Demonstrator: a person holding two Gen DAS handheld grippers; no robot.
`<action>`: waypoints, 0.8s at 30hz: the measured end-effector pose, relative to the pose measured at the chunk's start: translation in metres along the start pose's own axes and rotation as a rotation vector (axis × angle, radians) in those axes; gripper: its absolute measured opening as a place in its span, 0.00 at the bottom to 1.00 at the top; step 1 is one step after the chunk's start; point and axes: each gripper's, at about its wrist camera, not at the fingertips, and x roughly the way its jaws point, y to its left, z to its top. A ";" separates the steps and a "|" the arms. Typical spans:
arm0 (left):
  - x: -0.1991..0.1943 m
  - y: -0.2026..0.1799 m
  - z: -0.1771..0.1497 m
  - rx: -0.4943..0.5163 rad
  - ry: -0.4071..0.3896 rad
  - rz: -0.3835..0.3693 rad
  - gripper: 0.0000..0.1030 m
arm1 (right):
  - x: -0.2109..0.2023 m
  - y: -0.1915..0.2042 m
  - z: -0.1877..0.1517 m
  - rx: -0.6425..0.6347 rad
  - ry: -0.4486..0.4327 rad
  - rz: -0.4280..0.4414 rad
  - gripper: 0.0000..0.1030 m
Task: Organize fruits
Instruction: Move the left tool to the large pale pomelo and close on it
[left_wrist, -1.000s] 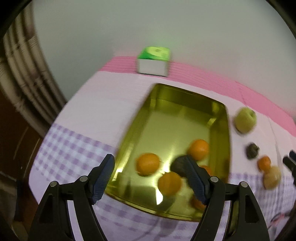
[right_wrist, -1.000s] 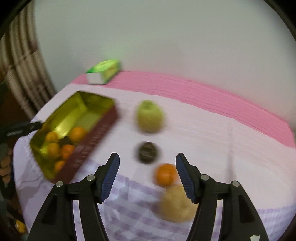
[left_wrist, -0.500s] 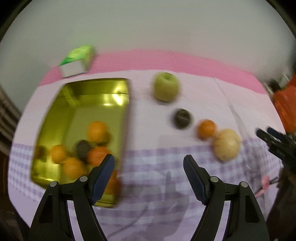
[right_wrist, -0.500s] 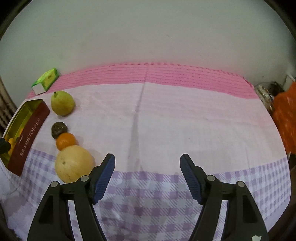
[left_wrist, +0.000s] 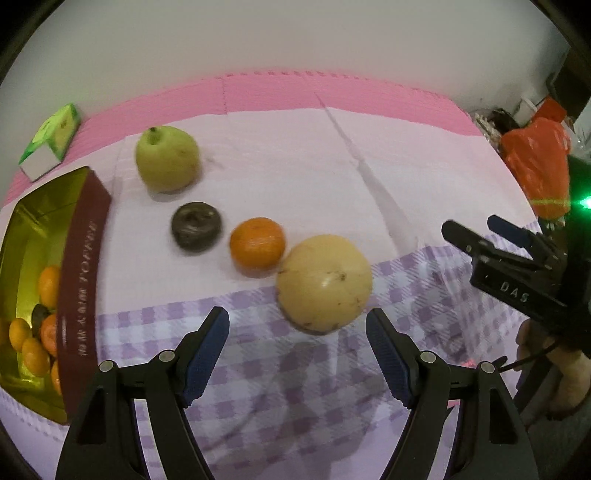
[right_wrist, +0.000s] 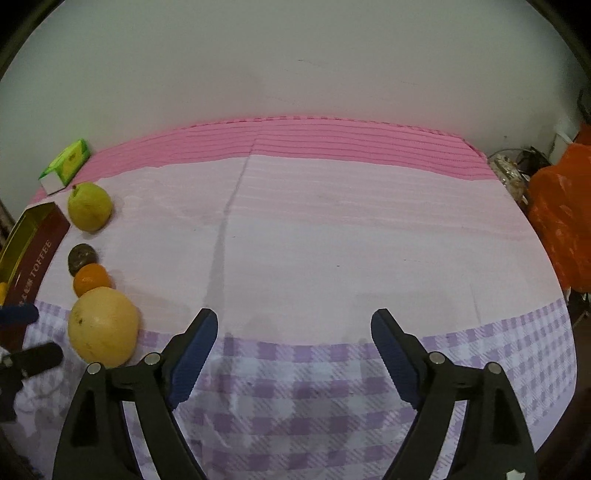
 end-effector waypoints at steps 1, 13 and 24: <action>0.002 0.000 0.001 -0.002 0.004 -0.004 0.75 | 0.000 -0.002 0.000 0.011 -0.001 0.006 0.81; 0.032 -0.020 0.009 -0.037 0.014 -0.002 0.74 | 0.004 -0.022 0.003 0.059 0.022 0.023 0.85; 0.042 -0.021 0.020 -0.034 0.015 0.054 0.68 | 0.005 -0.028 0.005 0.075 0.025 0.051 0.85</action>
